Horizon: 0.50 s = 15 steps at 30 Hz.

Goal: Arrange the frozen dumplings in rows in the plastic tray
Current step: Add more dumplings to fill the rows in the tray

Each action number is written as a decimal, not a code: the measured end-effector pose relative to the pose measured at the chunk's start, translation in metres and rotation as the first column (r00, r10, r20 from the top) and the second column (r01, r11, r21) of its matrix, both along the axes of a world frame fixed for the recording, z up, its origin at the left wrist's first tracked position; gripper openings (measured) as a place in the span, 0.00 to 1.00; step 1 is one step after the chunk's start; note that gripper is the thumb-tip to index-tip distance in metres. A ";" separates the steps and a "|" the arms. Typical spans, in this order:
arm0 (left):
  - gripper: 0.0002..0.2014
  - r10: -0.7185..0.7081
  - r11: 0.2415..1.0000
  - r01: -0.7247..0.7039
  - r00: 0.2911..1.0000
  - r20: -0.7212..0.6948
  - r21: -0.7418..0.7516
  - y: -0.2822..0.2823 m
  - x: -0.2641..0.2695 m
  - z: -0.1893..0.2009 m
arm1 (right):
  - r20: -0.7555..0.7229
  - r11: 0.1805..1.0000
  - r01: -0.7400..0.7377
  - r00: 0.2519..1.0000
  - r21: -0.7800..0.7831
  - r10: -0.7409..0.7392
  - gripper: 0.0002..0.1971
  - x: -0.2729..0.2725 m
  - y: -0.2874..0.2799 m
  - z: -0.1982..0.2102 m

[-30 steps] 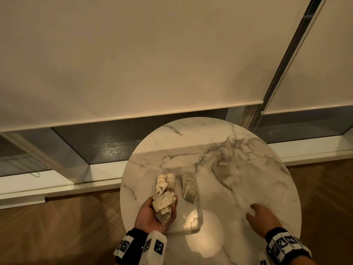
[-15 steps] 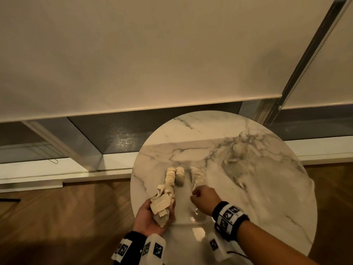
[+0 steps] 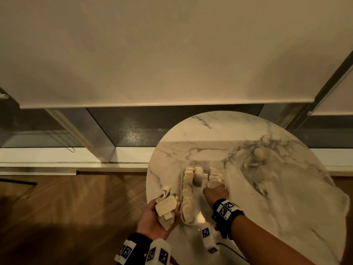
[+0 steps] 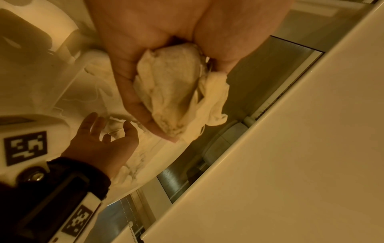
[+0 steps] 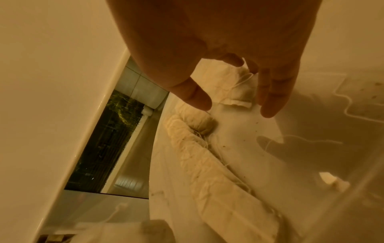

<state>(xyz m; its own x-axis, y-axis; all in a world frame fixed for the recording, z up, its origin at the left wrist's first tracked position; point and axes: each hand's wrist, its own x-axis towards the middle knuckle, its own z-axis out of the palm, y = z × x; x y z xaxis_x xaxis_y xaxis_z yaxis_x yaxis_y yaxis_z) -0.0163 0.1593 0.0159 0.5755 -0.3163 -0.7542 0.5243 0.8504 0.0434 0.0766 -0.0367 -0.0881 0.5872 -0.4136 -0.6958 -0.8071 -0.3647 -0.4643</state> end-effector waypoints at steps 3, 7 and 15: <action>0.22 -0.025 1.000 0.026 0.998 0.052 -0.014 0.008 0.003 -0.002 | 0.016 1.000 0.011 1.000 0.006 -0.011 0.38 -0.009 0.003 0.003; 0.30 -0.074 0.997 0.076 0.992 0.098 -0.013 0.012 0.006 -0.005 | 0.033 0.980 -0.193 0.980 -0.039 0.194 0.30 -0.013 0.006 -0.006; 0.38 -0.093 0.995 0.097 0.992 0.085 -0.039 0.017 0.012 -0.013 | 0.042 0.952 -0.272 0.959 -0.139 0.280 0.33 -0.011 -0.005 -0.005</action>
<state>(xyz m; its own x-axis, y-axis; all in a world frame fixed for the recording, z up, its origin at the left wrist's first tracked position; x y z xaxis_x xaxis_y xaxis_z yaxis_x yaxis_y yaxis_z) -0.0044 0.1765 0.0031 0.6012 -0.4037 -0.6896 0.5989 0.7989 0.0544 0.0653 -0.0422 -0.0936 0.7307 -0.3144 -0.6060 -0.6382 -0.6297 -0.4428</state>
